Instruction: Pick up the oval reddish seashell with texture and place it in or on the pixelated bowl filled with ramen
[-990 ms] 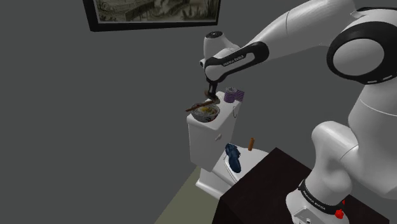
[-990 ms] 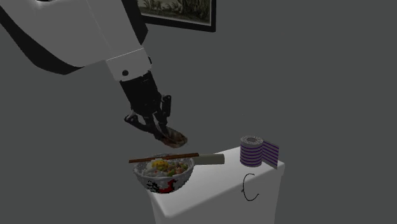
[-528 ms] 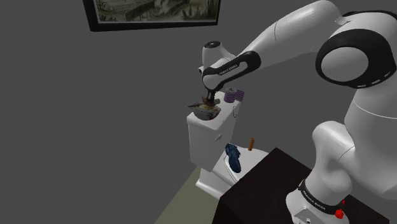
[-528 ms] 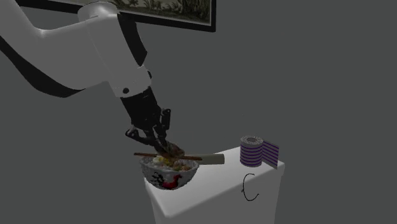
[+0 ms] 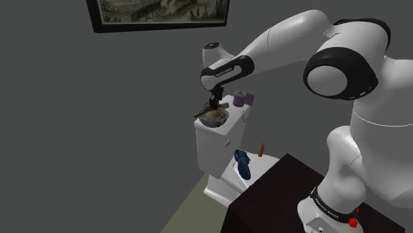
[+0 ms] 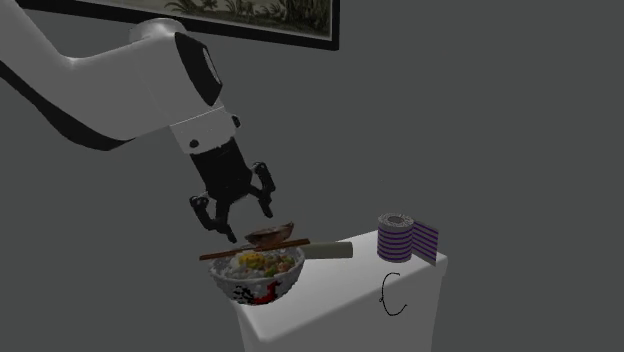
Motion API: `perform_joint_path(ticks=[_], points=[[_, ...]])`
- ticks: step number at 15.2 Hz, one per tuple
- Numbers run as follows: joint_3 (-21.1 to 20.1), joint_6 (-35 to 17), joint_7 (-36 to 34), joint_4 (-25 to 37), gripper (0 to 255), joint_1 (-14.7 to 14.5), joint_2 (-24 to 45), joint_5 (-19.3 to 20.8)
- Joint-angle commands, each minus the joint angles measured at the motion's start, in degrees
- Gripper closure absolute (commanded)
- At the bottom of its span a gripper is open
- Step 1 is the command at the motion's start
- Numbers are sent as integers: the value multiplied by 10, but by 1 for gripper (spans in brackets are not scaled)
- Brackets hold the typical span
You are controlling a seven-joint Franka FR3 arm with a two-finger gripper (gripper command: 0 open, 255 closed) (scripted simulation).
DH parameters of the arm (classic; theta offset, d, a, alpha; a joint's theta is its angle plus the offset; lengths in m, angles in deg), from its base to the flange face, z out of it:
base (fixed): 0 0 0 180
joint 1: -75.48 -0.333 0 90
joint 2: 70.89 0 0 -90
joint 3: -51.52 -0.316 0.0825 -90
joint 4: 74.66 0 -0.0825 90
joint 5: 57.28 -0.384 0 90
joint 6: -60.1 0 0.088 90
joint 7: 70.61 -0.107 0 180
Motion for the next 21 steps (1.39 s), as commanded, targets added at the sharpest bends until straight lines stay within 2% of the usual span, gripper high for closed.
perform_joint_path(ticks=[1, 2, 10, 17, 18, 21], points=[[-36, 195, -47, 179, 0, 85, 100, -72], [-46, 241, -62, 231, 0, 112, 126, -85], [-54, 186, -57, 181, 0, 114, 133, -92], [-54, 186, -57, 181, 0, 114, 133, -92], [-54, 186, -57, 181, 255, 114, 133, -92], [-54, 186, -57, 181, 255, 114, 133, -92]])
